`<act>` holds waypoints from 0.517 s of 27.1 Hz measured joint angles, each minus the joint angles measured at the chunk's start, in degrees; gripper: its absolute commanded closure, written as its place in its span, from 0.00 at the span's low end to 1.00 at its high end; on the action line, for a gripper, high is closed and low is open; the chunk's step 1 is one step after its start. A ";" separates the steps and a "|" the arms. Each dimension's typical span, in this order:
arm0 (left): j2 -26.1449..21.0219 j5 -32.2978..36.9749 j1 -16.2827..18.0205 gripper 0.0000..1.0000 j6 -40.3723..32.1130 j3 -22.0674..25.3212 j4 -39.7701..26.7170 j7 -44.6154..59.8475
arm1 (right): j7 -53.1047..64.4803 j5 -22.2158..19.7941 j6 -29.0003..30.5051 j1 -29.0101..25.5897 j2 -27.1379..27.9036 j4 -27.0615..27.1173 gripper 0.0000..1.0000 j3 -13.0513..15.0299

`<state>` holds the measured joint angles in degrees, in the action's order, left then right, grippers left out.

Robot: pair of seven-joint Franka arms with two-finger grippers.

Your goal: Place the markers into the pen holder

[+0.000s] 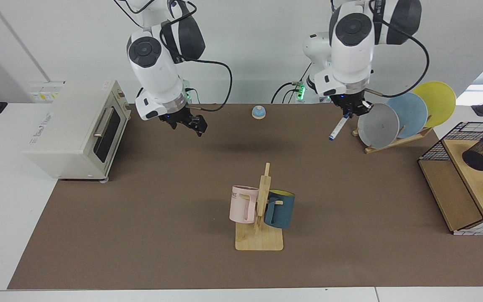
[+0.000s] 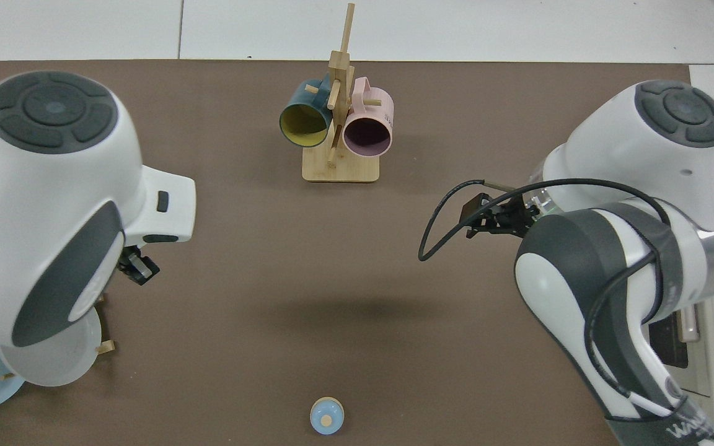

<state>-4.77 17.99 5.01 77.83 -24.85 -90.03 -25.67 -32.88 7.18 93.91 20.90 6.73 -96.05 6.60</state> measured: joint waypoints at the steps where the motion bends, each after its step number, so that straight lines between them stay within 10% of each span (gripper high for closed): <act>1: 0.31 -0.04 0.02 1.00 0.08 1.70 -0.40 -0.20 | 2.10 -0.92 -0.11 -0.72 -0.11 -0.01 0.00 0.01; 14: 1.39 14.32 0.69 1.00 2.76 15.08 -1.13 -16.70 | 24.98 -7.91 1.40 -9.67 -2.83 0.23 0.00 0.30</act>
<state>-3.39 32.31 5.70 80.58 -9.76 -91.16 -42.37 -7.90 -0.73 95.31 11.23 3.89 -95.82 6.90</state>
